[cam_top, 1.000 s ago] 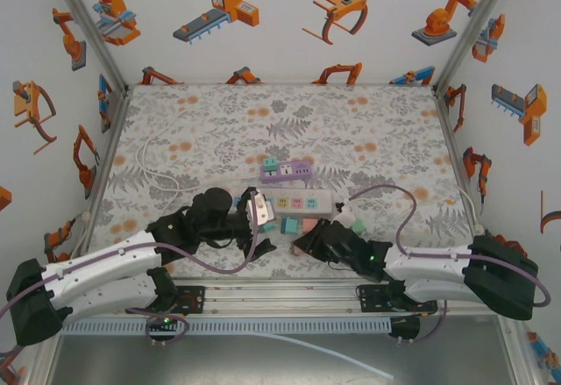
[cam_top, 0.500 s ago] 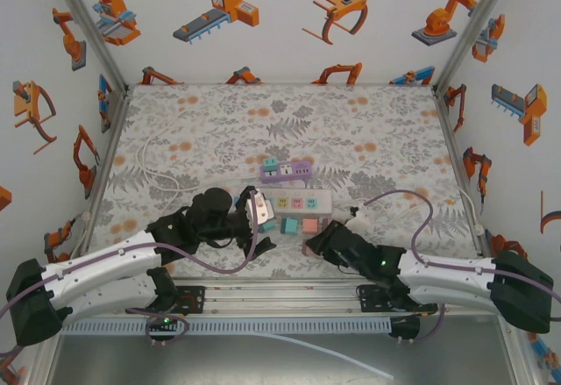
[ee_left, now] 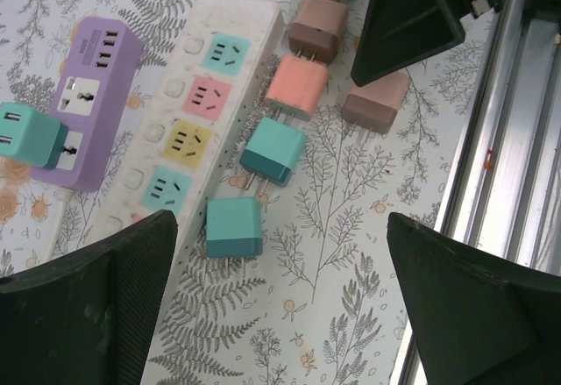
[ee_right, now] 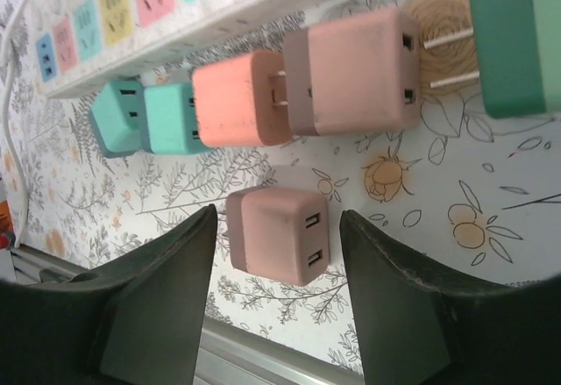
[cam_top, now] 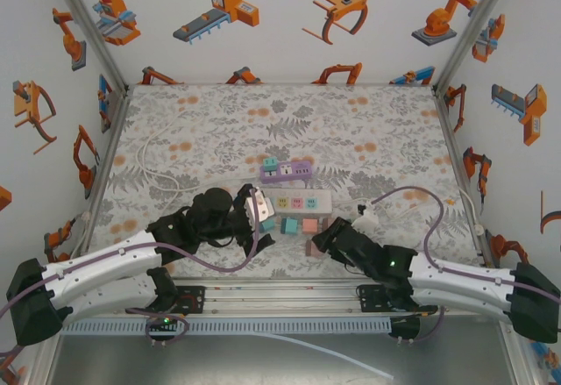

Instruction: Pull the plug off the socket

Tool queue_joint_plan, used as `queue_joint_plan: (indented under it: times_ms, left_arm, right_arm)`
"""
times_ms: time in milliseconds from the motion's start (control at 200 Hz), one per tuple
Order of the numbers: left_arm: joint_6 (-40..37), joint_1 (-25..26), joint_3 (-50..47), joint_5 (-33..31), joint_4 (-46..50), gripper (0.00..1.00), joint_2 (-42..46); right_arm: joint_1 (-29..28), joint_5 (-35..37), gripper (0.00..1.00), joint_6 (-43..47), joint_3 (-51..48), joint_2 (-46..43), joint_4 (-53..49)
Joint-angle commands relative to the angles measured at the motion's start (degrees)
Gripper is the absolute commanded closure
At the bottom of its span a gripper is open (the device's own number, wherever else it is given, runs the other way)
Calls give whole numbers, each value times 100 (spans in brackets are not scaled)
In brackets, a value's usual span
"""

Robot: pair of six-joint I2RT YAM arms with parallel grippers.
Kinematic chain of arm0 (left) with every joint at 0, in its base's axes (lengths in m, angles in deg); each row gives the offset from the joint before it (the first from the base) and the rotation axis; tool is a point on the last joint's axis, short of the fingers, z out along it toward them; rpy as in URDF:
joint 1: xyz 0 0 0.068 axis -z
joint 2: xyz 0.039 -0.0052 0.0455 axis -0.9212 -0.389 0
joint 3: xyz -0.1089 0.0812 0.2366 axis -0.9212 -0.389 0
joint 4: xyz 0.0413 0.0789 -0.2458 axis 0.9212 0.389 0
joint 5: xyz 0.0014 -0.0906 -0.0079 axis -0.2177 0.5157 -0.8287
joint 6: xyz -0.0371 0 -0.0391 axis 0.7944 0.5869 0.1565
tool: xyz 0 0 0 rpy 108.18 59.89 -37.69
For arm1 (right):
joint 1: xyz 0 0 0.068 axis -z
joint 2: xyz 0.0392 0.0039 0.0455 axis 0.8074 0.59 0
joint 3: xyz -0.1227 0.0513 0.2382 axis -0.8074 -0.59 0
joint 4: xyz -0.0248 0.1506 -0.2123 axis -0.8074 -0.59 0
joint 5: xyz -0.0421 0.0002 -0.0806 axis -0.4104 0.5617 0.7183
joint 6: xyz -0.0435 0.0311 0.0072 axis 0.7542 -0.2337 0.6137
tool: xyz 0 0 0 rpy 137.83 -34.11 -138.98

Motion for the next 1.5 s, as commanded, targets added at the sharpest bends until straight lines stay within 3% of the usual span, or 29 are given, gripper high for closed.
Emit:
queue_joint_plan:
  times_ms: [0, 105, 230, 310, 436, 561, 691, 821, 1097, 1162, 1312, 1497]
  left_arm:
    - [89, 40, 50, -413, -76, 3, 88]
    - [59, 24, -7, -1001, -308, 3, 146]
    - [-35, -103, -57, -1645, -733, 3, 95]
    - [50, -333, -19, -1765, -959, 3, 14]
    - [408, -883, 84, -1528, -1398, 3, -211]
    - [789, -1312, 362, -1673, -1470, 3, -609]
    - [1181, -1726, 657, -1610, -1412, 3, -1035]
    - [2036, -2251, 944, -1372, -1288, 3, -1448]
    - [3222, -2851, 1320, -903, -1298, 2, -2353]
    - [3631, -3001, 1469, -758, -1163, 0, -2579]
    - [4554, -3359, 1811, -435, -750, 10, -3185]
    - [4822, -3527, 1810, 264, -1098, 16, -3742]
  right_arm:
    - [-30, 744, 43, 1167, 511, -372, -357]
    - [-23, 1202, 37, 2775, 852, -547, -164]
    - [163, 1103, 35, 5653, 1047, -381, 1055]
    - [620, 440, 35, 6911, 1318, -18, 1539]
    - [1669, -1569, 38, 8149, 2018, 875, 1593]
    - [1994, -2353, 38, 9620, 2780, 1896, 1700]
    - [2397, -3586, 38, 10527, 3720, 2880, 1316]
    - [2725, -4824, 38, 11251, 4498, 3746, 1049]
    - [3053, -6536, 37, 12385, 6063, 5297, -232]
    - [3075, -6646, 37, 12671, 6291, 5570, -494]
    - [3100, -6415, 37, 13237, 6555, 6095, -775]
    - [3129, -6250, 41, 13472, 6942, 6624, -1070]
